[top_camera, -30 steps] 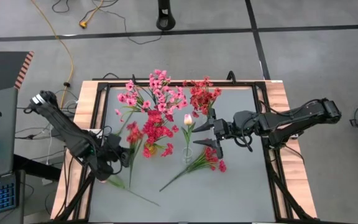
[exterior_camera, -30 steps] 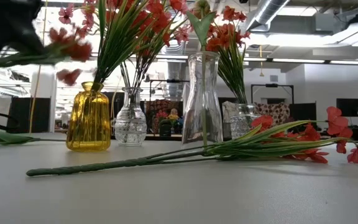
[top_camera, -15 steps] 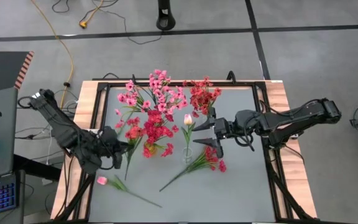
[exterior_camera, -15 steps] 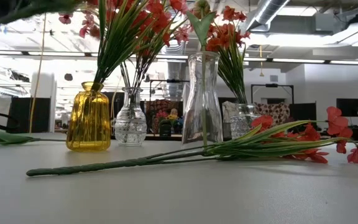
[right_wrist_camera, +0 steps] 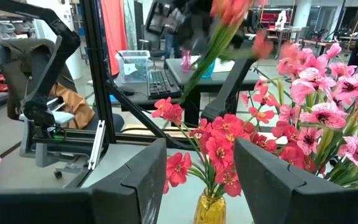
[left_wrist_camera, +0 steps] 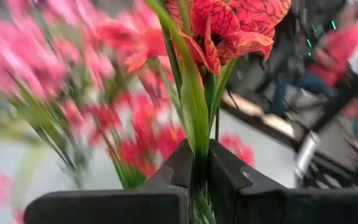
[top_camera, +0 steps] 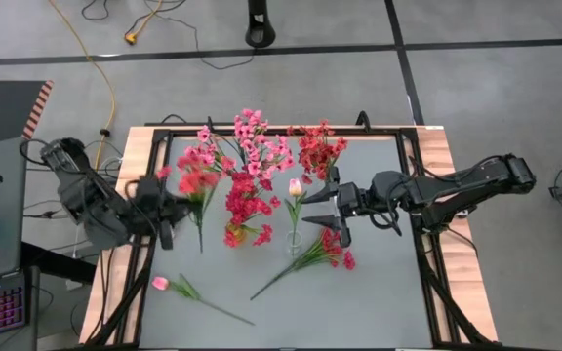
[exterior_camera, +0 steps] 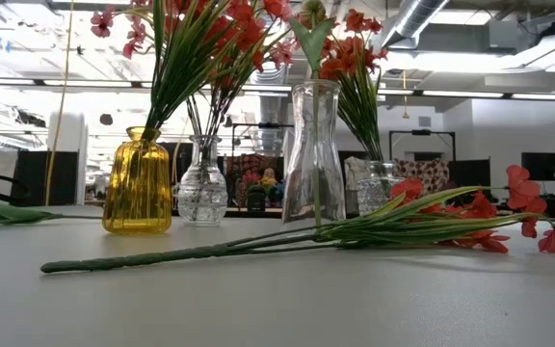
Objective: Sort flowers into vase by color
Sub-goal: Put the orange flowers into the top right transparent vase
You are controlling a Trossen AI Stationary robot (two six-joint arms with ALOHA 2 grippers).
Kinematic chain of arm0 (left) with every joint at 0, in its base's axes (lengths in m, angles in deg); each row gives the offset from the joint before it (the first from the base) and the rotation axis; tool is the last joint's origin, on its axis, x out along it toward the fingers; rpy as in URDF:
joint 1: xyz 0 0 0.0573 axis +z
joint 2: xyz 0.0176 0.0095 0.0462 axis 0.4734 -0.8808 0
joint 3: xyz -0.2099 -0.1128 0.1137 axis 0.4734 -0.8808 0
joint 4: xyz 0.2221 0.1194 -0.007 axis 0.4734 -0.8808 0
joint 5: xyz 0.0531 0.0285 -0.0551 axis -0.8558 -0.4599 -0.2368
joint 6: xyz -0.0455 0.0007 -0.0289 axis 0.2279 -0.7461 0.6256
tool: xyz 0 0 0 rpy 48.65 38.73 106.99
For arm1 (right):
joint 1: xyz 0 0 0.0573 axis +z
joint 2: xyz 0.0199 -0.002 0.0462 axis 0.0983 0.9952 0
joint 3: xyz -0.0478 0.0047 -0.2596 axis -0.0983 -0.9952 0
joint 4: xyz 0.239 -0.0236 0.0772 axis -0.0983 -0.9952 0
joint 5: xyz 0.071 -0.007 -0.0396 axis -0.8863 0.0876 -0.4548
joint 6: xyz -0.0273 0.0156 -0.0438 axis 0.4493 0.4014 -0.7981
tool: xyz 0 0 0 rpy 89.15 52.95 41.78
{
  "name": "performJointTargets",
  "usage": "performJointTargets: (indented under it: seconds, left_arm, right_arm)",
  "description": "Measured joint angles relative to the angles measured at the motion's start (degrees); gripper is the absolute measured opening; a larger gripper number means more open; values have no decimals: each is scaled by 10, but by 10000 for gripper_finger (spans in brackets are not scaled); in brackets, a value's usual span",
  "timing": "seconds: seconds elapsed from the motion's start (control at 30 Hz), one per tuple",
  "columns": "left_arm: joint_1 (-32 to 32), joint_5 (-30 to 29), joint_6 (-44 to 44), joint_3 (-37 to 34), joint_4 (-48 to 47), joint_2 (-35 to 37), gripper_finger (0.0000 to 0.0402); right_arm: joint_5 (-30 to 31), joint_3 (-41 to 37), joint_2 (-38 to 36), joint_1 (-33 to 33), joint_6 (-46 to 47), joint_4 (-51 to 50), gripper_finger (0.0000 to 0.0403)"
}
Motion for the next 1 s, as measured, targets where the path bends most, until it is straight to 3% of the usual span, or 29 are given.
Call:
performJointTargets:
  seconds: [0.17,0.3,0.67,1.0]
  left_arm:
    - [3,-75,-113,16,70,-1,16]
    - [24,-75,-223,16,172,-14,17]
    - [117,90,-493,16,469,-77,18]
    - [215,239,-495,16,531,-115,18]
  right_arm:
    - [0,0,7,0,0,29,214]
    - [0,0,23,-6,-16,92,214]
    - [-1,0,78,-24,-45,222,214]
    - [-1,0,81,-30,-45,255,214]
